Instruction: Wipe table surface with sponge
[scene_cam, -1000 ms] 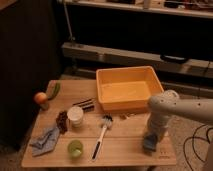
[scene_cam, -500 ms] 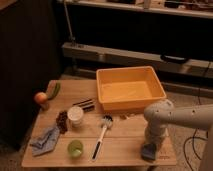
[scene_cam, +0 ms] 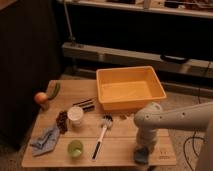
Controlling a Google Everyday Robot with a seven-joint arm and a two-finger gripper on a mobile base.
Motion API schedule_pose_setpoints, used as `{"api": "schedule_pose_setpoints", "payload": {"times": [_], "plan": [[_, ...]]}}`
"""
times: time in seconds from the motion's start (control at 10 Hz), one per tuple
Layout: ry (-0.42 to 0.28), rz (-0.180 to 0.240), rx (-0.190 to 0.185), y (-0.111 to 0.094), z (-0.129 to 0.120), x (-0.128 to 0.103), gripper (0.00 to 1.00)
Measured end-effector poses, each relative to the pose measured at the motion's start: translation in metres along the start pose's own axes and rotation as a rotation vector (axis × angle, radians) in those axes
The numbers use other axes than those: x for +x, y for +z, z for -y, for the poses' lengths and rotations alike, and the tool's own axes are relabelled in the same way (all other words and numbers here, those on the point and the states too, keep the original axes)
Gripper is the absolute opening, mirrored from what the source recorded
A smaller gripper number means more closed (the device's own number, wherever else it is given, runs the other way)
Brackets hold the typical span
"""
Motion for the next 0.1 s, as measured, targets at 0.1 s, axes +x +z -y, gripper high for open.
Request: {"api": "schedule_pose_setpoints", "payload": {"times": [0.1], "plan": [[-0.020, 0.004, -0.001, -0.0023, -0.0106, 0.0027, 0.14]]}}
